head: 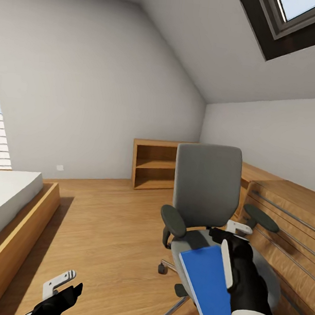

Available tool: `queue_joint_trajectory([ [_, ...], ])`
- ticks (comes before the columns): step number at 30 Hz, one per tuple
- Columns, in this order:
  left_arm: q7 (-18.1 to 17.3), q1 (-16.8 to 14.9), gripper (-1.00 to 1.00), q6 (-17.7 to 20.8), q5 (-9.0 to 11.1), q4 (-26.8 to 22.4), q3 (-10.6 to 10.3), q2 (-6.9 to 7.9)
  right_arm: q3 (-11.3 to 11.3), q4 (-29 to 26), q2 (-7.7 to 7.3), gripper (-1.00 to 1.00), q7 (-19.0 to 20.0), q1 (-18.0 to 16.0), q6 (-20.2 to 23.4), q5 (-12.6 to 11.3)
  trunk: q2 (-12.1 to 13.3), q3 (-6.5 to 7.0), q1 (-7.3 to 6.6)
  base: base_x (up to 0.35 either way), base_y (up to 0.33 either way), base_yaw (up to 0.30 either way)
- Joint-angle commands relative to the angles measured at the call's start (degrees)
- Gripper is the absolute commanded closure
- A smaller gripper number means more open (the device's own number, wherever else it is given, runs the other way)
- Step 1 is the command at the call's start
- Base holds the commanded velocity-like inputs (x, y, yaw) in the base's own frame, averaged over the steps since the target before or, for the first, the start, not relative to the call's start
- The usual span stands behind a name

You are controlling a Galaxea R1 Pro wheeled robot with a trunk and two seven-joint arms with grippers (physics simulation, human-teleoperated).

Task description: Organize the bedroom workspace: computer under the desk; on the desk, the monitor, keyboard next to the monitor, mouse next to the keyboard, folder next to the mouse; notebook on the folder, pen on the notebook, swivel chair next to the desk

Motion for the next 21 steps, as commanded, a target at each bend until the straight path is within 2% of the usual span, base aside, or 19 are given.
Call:
queue_joint_trajectory([
  [1,0.3,0.0,-1.00,0.2,0.6,-0.1,0.1,-0.03,-0.1,-2.3,0.56,-1.00,0.2,0.7,1.1,0.2,0.0,-0.05,-0.01,0.000,0.000,0.000],
  [6,0.3,0.0,-1.00,0.2,0.6,-0.1,0.1,-0.03,-0.1,-4.7,1.61,-1.00,0.2,1.2,2.1,-0.5,0.0,-0.05,-0.01,0.000,0.000,0.000],
  [15,0.3,0.0,-1.00,0.1,0.4,-0.1,0.1,-0.03,-0.1,-6.3,2.19,-1.00,0.2,1.8,3.9,-0.9,0.0,-0.05,-0.01,0.000,0.000,0.000],
  [21,0.4,0.0,-1.00,0.0,0.4,-0.1,-0.9,-0.03,-0.1,-6.4,2.26,-1.00,0.2,1.8,3.9,-1.0,0.0,0.24,-0.01,-0.229,0.166,-0.203],
])
